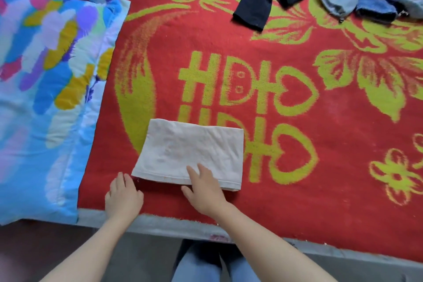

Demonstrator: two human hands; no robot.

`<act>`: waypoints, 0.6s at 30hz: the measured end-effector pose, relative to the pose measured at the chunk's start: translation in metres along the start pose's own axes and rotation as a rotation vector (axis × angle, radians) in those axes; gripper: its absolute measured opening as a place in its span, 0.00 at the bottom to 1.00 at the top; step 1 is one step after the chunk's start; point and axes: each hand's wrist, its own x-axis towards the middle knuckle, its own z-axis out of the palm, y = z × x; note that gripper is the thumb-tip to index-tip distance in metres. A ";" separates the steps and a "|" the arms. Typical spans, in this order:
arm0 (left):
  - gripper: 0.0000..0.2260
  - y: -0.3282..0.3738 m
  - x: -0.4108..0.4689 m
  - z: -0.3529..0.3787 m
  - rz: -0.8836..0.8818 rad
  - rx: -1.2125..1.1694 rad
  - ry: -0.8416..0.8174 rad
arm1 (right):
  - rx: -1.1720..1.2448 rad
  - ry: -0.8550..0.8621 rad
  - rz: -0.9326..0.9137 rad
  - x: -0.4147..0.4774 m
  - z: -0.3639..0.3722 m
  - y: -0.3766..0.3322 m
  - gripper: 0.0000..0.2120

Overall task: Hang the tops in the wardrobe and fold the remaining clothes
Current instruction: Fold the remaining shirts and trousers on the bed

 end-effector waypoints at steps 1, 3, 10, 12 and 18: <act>0.33 0.002 -0.003 0.001 0.019 -0.047 0.057 | -0.160 0.097 -0.057 -0.004 0.010 0.014 0.28; 0.42 0.011 -0.007 0.010 0.208 -0.067 0.160 | -0.369 0.191 -0.060 -0.007 0.027 0.038 0.33; 0.54 0.058 0.010 0.032 0.657 0.165 0.198 | -0.606 0.339 -0.132 0.007 0.040 0.094 0.46; 0.54 0.061 0.016 0.034 0.672 0.167 0.170 | -0.618 0.354 -0.171 0.017 0.040 0.100 0.47; 0.42 0.046 0.036 0.028 0.694 0.178 0.236 | -0.698 0.472 -0.411 0.032 0.014 0.118 0.34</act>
